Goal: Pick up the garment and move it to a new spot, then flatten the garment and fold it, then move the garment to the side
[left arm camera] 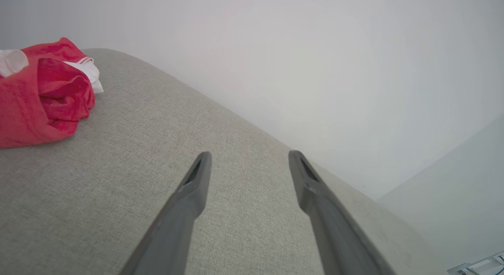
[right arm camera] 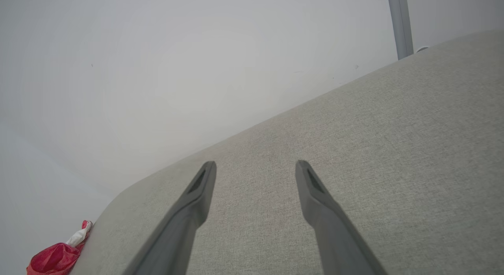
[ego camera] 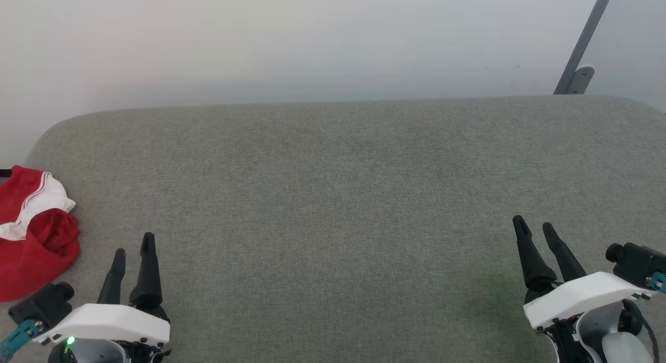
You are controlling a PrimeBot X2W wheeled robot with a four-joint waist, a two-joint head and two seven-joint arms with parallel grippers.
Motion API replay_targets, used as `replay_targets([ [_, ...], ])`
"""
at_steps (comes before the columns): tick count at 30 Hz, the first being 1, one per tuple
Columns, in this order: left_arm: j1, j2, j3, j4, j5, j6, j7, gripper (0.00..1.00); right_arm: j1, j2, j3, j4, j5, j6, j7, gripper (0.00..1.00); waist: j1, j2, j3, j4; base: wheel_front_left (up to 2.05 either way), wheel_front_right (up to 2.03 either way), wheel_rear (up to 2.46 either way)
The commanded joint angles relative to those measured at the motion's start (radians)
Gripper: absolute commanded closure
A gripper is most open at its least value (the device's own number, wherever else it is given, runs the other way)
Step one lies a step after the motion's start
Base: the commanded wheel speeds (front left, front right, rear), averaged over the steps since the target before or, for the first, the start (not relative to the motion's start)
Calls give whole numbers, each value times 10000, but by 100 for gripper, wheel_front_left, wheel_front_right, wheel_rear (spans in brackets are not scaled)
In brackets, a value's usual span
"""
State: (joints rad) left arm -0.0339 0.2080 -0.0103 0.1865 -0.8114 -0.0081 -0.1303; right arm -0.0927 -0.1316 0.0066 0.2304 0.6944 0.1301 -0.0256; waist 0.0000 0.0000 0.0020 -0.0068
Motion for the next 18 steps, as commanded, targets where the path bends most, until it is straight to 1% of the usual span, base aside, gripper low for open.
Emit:
replay_targets([
  [1,-11,126,-21,-138,288,-29,-111,0,-187,-65,46,-161,-293,8,-79,0,0,0,0,2,0,0,0],
  [12,78,232,-101,-255,1214,-110,-405,0,-193,-99,104,-277,-1310,7,-248,0,0,0,5,-9,0,0,0],
  [18,124,296,-133,-305,1533,-122,-508,0,-182,-131,145,-293,-1752,7,-318,0,0,0,-2,-19,0,0,0],
])
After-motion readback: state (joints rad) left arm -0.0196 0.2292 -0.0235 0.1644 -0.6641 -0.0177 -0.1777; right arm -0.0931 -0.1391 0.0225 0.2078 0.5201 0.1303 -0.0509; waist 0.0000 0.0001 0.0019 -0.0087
